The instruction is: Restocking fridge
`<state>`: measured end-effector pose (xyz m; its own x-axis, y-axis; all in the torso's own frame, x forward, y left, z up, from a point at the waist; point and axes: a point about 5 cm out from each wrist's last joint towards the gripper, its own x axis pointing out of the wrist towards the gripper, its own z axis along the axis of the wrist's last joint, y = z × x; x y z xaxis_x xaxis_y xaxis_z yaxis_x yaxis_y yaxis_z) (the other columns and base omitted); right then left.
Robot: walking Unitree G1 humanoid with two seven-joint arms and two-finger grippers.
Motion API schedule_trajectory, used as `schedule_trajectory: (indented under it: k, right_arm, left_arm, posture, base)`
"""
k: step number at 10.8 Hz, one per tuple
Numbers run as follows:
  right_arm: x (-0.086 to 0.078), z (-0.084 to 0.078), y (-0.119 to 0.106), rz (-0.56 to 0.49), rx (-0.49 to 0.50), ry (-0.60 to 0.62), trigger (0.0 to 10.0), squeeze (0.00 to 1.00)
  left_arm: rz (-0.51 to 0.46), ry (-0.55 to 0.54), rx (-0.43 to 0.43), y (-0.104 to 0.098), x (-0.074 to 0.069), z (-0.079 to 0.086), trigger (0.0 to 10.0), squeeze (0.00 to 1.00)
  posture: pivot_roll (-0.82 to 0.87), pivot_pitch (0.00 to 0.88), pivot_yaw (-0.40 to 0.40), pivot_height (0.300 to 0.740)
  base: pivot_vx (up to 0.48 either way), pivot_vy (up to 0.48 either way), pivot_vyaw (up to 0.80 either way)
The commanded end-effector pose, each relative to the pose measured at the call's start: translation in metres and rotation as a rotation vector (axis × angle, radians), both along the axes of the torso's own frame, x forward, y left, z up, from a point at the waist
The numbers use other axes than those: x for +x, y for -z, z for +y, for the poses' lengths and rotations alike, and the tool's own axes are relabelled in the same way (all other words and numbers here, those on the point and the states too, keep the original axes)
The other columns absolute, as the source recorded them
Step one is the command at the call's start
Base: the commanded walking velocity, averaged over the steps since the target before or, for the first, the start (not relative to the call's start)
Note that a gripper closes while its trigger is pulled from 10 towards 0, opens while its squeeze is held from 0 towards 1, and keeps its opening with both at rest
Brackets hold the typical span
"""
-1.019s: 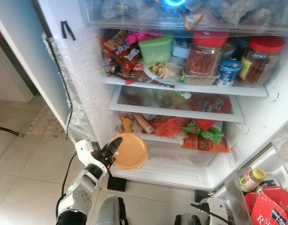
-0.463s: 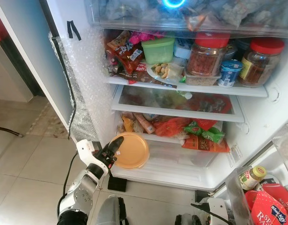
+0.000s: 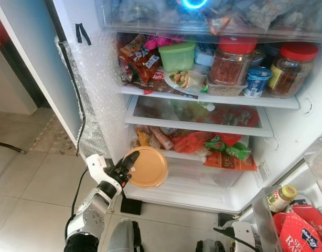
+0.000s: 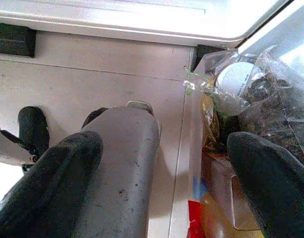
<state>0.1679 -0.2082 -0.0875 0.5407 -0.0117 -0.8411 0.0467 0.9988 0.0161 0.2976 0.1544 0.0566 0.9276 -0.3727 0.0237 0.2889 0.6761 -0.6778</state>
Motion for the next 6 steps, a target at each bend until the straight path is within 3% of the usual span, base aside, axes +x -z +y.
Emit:
schedule_trajectory:
  k: [1,6]
  right_arm:
    - [-0.0121,0.0053,0.0063,0.044,0.025,0.017,10.0,0.00]
    - [-0.0115,0.0063,0.0062,0.042,0.030,0.022,10.0,0.00]
  left_arm:
    - [-0.018,0.005,0.012,-0.0037,0.0022,0.0006,10.0,0.00]
    - [-0.020,0.027,0.021,-0.0042,0.0031,-0.0018,10.0,0.00]
  posture:
    - [-0.03,0.088,0.028,0.637]
    - [-0.03,0.083,0.032,0.637]
  base:
    - [0.000,0.000,0.00]
    - [0.247,0.000,0.00]
